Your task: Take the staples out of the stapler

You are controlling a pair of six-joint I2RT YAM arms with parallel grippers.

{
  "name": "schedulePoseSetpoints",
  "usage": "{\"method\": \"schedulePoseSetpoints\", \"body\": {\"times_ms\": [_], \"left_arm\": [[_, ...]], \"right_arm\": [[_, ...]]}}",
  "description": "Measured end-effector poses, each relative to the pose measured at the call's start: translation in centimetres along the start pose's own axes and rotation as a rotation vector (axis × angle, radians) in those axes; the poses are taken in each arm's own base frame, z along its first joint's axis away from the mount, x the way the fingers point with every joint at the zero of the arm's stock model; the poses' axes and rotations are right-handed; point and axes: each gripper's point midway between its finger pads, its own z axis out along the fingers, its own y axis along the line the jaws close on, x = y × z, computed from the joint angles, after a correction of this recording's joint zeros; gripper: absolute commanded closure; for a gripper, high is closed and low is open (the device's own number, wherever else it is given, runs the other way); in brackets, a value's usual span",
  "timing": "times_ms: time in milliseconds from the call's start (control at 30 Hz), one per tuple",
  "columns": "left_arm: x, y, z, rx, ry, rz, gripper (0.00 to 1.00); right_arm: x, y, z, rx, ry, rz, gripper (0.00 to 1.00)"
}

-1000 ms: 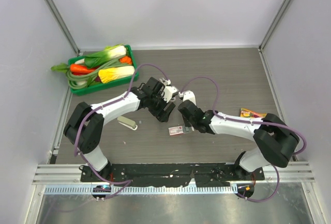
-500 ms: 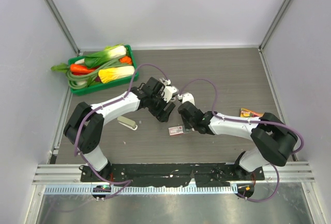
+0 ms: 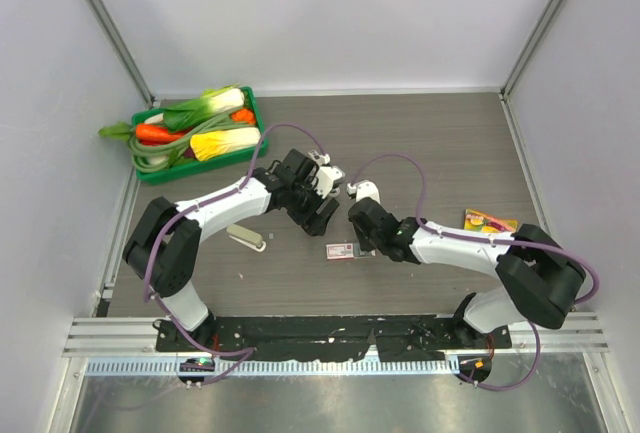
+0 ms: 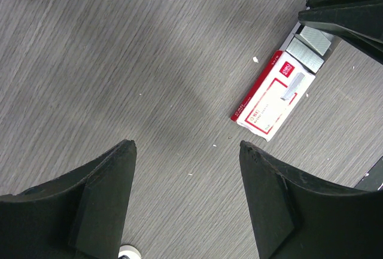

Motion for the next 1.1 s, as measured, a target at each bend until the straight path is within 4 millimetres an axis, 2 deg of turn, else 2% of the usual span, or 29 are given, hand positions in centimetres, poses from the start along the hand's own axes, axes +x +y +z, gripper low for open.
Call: {"method": "schedulePoseSetpoints", "body": {"times_ms": [500,833,1100], "left_arm": [[0.0,0.0,0.0,0.0,0.0,0.0,0.27],[0.0,0.0,0.0,0.0,0.0,0.0,0.27],[0.0,0.0,0.0,0.0,0.0,0.0,0.27]], "right_arm": [[0.6,0.1,1.4,0.025,0.033,-0.014,0.87],[-0.1,0.4,0.1,-0.013,0.0,0.012,0.9],[0.6,0.1,-0.1,-0.012,0.012,0.012,0.9]]}}
